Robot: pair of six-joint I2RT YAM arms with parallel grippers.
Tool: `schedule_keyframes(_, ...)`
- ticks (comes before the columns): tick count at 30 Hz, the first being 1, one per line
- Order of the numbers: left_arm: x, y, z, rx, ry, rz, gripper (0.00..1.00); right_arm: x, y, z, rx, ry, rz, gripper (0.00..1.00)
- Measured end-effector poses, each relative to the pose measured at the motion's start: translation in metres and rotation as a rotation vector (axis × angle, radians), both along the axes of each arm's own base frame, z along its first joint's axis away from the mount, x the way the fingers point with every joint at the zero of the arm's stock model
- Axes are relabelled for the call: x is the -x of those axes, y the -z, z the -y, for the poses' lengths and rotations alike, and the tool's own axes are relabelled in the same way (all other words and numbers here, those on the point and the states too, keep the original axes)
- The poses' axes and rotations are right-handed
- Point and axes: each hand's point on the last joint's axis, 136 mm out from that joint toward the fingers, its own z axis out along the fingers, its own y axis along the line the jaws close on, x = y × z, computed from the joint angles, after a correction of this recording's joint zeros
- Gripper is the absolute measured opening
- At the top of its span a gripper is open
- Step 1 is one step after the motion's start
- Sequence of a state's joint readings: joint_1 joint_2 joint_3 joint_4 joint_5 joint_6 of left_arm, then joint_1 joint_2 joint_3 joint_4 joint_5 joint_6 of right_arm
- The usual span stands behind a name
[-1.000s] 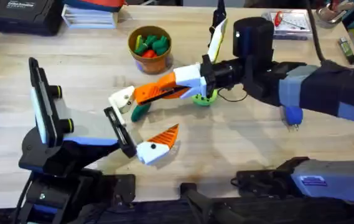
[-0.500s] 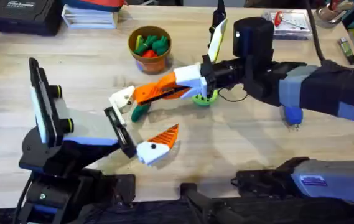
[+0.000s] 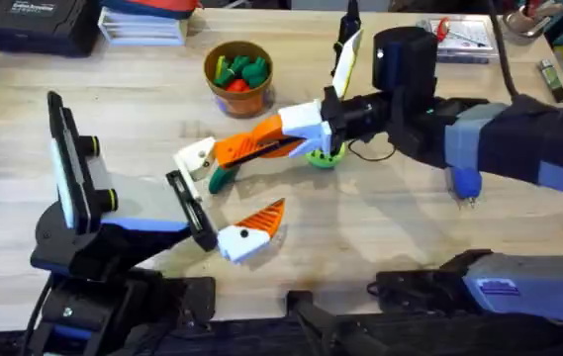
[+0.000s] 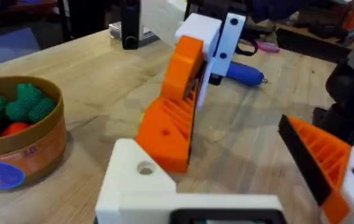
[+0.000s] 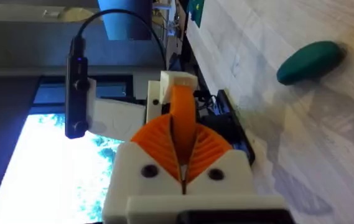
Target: Pick up the gripper from the table and insert it into the empty holder that is missing its gripper. Then pick up a screw, insert it into the mounting hole, and use the screwdriver to tighten it. Finally, clean up the table by picking up the vegetable and placing it into the bucket.
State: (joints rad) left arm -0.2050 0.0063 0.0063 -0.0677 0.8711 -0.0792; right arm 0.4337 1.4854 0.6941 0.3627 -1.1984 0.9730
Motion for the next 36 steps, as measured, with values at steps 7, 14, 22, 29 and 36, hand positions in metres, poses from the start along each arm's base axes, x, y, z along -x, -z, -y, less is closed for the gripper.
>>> schedule_keyframes(7,-0.002,0.000,-0.001,-0.001,-0.016,0.000,0.987,0.000,0.004,-0.014,-0.028,-0.034,0.026,0.006)
schedule_keyframes(14,-0.009,0.000,-0.005,-0.001,-0.058,0.001,0.986,-0.004,0.009,-0.027,-0.054,-0.046,0.002,0.006)
schedule_keyframes(22,-0.016,0.000,-0.011,0.001,-0.109,-0.005,0.986,-0.012,0.008,-0.038,-0.052,-0.057,-0.035,0.006)
schedule_keyframes(29,-0.026,0.000,-0.019,-0.002,-0.175,-0.001,0.986,-0.021,0.006,-0.050,-0.055,-0.073,-0.032,0.006)
schedule_keyframes(36,-0.020,0.000,-0.014,0.008,-0.136,-0.016,0.986,-0.017,0.014,-0.057,-0.018,-0.072,-0.074,0.006)
